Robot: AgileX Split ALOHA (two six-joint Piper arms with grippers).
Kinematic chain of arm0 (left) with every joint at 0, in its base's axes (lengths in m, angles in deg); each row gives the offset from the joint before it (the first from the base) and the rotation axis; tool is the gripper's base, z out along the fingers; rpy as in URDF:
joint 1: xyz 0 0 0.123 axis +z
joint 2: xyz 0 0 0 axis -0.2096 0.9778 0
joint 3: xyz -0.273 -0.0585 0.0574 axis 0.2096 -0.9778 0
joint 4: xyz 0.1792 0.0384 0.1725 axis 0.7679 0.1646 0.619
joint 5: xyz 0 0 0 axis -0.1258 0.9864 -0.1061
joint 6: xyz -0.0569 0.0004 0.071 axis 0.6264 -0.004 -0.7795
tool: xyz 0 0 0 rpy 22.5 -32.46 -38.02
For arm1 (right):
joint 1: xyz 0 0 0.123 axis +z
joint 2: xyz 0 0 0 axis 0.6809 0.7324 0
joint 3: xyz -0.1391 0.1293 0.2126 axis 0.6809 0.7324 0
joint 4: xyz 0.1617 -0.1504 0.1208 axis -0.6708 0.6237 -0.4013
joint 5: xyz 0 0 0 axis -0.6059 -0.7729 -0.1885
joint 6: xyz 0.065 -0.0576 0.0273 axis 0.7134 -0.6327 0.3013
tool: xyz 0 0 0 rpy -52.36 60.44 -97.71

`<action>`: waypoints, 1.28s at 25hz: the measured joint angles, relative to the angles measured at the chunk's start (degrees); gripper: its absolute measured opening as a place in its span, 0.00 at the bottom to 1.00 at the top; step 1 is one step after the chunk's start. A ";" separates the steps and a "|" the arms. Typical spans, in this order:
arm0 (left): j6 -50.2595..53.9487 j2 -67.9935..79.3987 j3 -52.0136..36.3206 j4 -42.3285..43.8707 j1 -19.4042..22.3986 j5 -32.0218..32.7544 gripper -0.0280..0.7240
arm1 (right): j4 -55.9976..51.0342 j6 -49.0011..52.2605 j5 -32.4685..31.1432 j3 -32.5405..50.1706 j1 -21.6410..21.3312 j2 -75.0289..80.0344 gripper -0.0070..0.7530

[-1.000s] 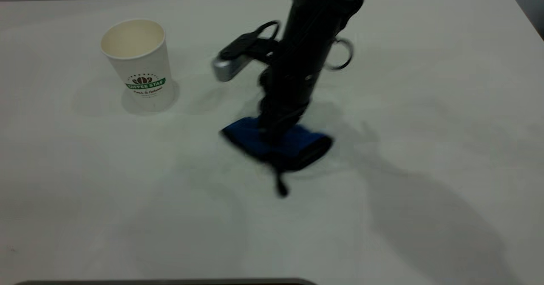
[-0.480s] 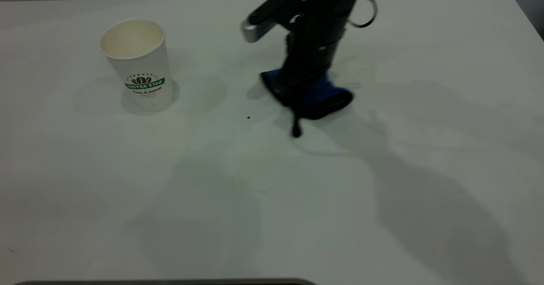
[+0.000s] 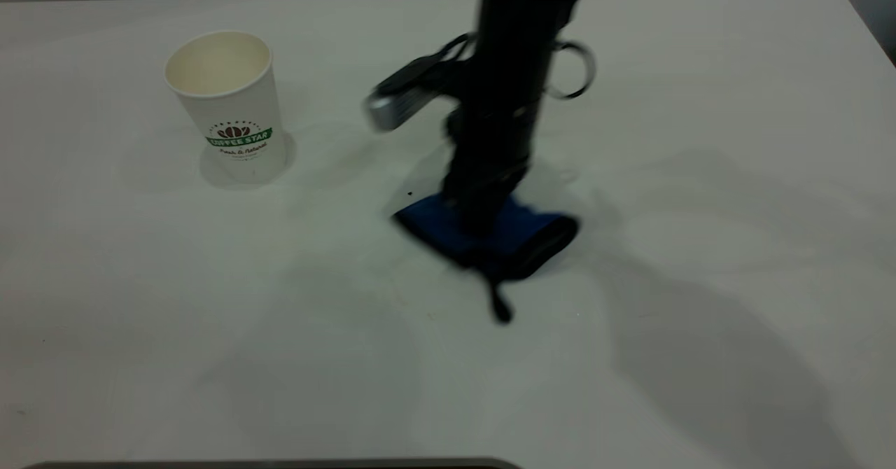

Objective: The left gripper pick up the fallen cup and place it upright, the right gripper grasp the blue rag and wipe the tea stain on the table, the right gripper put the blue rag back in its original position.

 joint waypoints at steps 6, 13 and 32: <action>0.00 0.00 0.00 0.00 0.00 0.00 0.61 | 8.72 10.07 3.77 -0.13 -7.04 -0.44 0.05; 0.00 0.00 0.00 0.00 0.00 0.00 0.61 | 12.02 21.01 5.64 -0.17 -12.62 -0.55 0.06; 0.00 0.00 0.00 0.00 0.00 0.00 0.61 | 15.20 26.87 -10.15 4.62 -13.58 -22.80 0.78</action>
